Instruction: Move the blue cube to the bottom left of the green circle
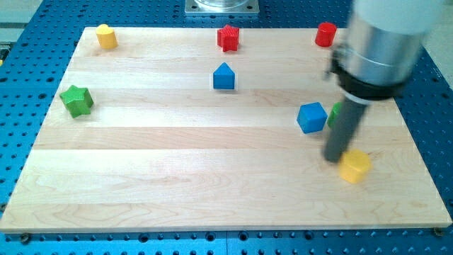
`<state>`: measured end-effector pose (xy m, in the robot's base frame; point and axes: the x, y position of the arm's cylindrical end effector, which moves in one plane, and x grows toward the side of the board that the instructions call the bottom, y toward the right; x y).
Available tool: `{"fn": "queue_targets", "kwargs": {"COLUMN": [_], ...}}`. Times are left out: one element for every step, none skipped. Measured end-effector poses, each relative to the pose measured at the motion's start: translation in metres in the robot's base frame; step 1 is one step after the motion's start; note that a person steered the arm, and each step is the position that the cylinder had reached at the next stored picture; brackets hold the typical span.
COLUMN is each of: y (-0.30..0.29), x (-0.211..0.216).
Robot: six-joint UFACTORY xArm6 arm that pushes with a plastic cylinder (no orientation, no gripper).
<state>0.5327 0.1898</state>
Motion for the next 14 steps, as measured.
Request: {"fn": "queue_targets", "kwargs": {"y": [0.03, -0.022, 0.02, -0.049, -0.157, -0.166, -0.163, -0.133, -0.067, -0.056, -0.066, -0.083, -0.1, -0.123], "x": [0.032, 0.015, -0.01, -0.016, -0.028, -0.084, -0.126, -0.145, -0.135, -0.122, -0.058, -0.021, -0.022, 0.012]}}
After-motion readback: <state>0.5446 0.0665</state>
